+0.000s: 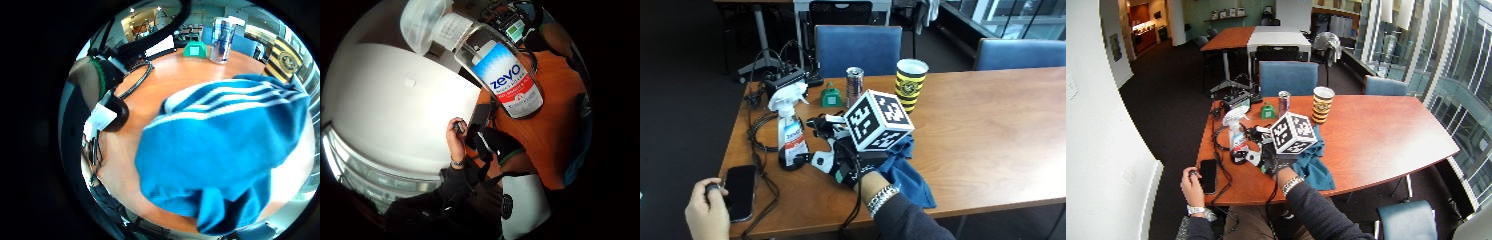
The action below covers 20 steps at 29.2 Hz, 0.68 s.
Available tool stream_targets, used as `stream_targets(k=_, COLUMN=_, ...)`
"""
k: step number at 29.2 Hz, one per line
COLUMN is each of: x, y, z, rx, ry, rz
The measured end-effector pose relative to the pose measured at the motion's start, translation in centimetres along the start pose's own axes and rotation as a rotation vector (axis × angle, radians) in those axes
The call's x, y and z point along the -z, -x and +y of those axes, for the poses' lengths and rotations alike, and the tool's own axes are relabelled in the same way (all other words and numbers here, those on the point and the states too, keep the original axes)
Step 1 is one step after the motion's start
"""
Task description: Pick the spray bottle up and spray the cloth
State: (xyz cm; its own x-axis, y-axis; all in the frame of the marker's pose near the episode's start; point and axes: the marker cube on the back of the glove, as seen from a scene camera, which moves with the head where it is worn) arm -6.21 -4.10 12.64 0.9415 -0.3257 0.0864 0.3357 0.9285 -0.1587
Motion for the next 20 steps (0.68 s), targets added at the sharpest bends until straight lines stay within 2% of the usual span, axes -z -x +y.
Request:
stream_targets(k=13, x=4.2, y=1.1, z=7.3, rx=0.285, ry=0.337, rz=0.372)
stream_targets(k=20, x=5.6, y=2.2, z=9.5, rx=0.337, ry=0.35, rz=0.358)
